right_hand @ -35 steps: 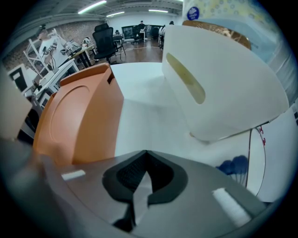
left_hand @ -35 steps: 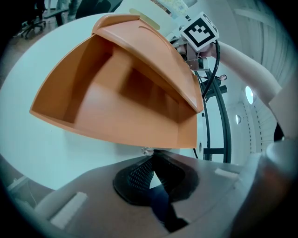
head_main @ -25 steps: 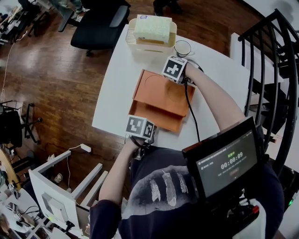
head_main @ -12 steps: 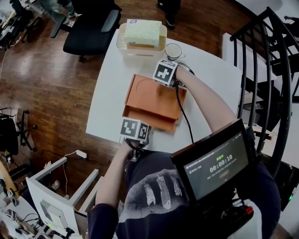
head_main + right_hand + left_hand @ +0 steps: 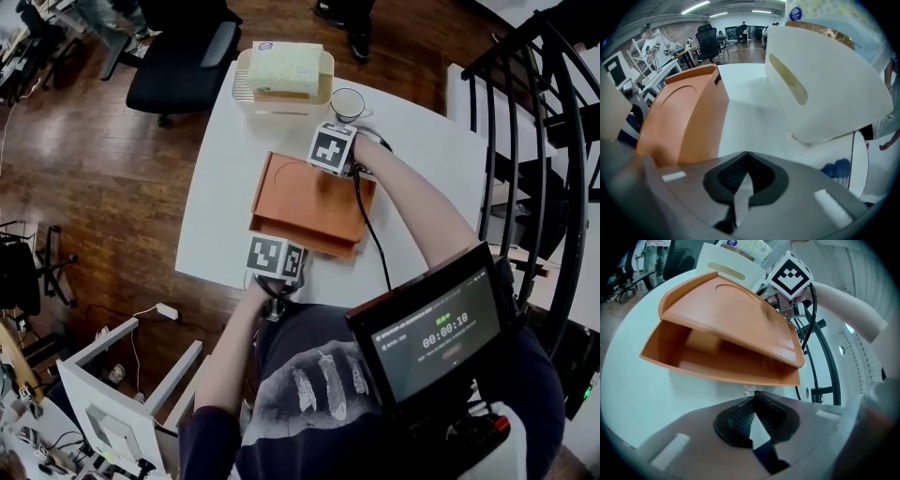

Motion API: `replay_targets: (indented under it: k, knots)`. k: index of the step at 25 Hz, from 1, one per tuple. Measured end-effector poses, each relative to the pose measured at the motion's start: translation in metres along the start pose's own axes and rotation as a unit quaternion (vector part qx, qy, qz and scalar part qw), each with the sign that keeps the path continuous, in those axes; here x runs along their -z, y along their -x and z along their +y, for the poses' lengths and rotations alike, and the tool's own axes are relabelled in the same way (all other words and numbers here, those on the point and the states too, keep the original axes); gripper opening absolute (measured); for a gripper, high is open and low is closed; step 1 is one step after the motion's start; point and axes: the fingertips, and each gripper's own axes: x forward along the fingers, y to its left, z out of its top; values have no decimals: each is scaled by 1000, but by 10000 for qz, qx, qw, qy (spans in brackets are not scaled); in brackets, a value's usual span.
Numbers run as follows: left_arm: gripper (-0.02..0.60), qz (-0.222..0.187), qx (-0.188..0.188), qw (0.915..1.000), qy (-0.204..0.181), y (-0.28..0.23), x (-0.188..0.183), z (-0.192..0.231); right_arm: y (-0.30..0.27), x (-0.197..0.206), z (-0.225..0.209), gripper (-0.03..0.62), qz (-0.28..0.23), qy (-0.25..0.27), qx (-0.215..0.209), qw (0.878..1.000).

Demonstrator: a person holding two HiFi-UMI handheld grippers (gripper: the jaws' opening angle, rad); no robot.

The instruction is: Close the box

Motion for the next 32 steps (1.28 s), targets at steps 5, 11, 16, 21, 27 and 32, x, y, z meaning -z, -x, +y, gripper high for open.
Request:
replay_targets:
  k: [5,11,16,21,27,32]
  knots:
    - [14,-6,15,10000,-13,0,-2,0,0,-1,1,3,15,43,-40,10000]
    - [14,-23,13,10000,-29,0,-5,0,1,1,1,3,72,-23,-50,10000]
    - [14,-60,0,10000,-44,-1,-8,-2,1,1,3,4,37,14,-96,9999]
    - [14,-107,-27,9999,-78,-2,-15,-3,1,0,1,4,-2,14,-114,9999]
    - [14,-152,-26,9998,-131,-3,-21,-4,2,1,2,3,37,-39,-126,9999]
    - [14,-200,-5,9996,-178,-2,-25,-8,4,3,4,5,9,-116,-150,9998]
